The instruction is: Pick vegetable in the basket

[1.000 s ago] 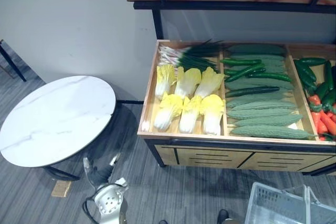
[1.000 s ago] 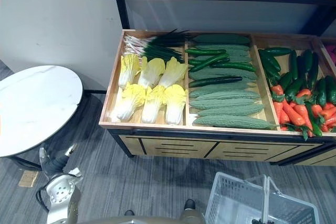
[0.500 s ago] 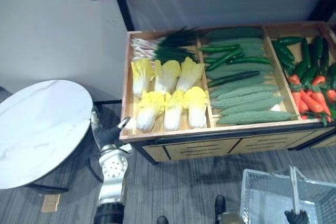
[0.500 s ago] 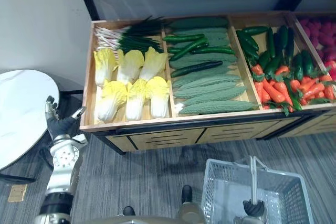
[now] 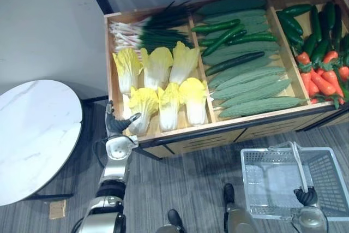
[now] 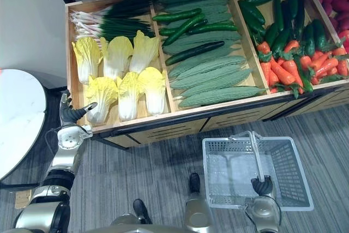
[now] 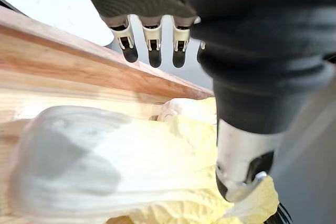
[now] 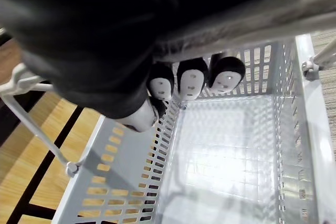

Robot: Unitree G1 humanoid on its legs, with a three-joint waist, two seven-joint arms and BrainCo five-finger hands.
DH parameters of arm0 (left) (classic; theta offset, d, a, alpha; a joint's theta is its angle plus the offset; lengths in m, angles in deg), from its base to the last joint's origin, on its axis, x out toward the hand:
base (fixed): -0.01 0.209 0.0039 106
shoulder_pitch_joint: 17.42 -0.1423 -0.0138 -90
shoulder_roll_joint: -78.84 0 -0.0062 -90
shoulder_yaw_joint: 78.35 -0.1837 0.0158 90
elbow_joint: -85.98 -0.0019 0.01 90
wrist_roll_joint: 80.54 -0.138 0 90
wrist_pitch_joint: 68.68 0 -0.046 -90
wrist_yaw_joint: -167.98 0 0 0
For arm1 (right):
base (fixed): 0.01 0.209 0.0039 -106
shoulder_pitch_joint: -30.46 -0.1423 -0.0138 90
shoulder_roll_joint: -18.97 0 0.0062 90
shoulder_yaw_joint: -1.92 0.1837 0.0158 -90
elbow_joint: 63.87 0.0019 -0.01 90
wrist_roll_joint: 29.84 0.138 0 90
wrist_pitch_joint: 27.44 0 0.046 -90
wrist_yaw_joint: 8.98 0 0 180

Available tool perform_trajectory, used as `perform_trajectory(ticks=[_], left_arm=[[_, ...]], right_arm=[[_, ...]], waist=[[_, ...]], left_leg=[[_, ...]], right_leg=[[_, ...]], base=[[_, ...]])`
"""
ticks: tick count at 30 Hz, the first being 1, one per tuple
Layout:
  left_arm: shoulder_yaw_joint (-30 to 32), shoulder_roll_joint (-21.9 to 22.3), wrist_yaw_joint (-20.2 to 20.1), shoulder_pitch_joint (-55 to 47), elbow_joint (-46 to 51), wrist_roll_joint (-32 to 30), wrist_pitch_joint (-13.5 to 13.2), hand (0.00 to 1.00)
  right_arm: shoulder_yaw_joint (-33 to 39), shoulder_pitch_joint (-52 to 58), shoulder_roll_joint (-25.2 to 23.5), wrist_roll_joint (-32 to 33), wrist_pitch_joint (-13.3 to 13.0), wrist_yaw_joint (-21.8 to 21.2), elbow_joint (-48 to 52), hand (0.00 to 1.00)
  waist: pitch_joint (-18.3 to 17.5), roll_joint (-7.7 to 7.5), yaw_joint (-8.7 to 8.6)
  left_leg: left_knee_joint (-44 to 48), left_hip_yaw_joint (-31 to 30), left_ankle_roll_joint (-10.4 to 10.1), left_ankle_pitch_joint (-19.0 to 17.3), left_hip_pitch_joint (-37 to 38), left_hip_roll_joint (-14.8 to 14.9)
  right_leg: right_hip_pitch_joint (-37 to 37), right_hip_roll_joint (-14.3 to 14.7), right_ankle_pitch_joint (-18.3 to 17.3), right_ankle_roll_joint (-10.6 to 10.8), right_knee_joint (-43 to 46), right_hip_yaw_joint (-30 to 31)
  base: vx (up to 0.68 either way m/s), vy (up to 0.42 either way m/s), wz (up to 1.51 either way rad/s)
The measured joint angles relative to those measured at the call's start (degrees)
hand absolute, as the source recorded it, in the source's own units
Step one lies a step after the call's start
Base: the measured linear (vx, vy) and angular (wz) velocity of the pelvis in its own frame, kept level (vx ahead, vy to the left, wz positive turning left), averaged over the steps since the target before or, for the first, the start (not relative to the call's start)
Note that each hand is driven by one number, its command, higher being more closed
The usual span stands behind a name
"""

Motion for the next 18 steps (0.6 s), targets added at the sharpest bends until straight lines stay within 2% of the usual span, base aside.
perform_trajectory(ticks=[7, 14, 18], left_arm=[[0.0, 0.0, -0.8, 1.0, -2.3, 0.0, 0.6, 0.0], [-0.7, -0.3, -3.2, 3.7, -7.1, -0.2, 1.7, 0.0], [0.1, -2.9, -2.3, 8.8, -14.9, -0.2, 2.6, 0.0]], right_arm=[[-0.3, -0.3, 0.0, 0.0, 0.0, 0.0, 0.2, 1.0], [-0.2, -0.5, 0.1, 0.1, 0.0, 0.0, 0.6, 1.0], [-0.3, -1.8, 0.5, 0.1, 0.0, 0.0, 1.5, 1.0]], waist=[[1.2, 0.28, -0.25], [2.5, 0.96, -0.35], [4.0, 1.02, -0.42]], left_leg=[[0.1, 1.5, 0.2, -0.9, -0.9, 0.1], [0.0, 2.7, 0.2, -0.8, -1.1, 0.2], [0.0, 3.7, 0.1, -0.8, -2.0, 0.1]], right_leg=[[-2.4, 0.4, 0.5, 0.0, 0.7, 1.5], [-3.3, 0.8, 0.9, 0.0, 0.8, 2.7], [-4.8, 0.9, 1.5, 0.0, 0.8, 3.8]], base=[[-0.05, -0.029, -0.12], [0.0, -0.032, -0.08], [-0.01, -0.036, -0.14]])
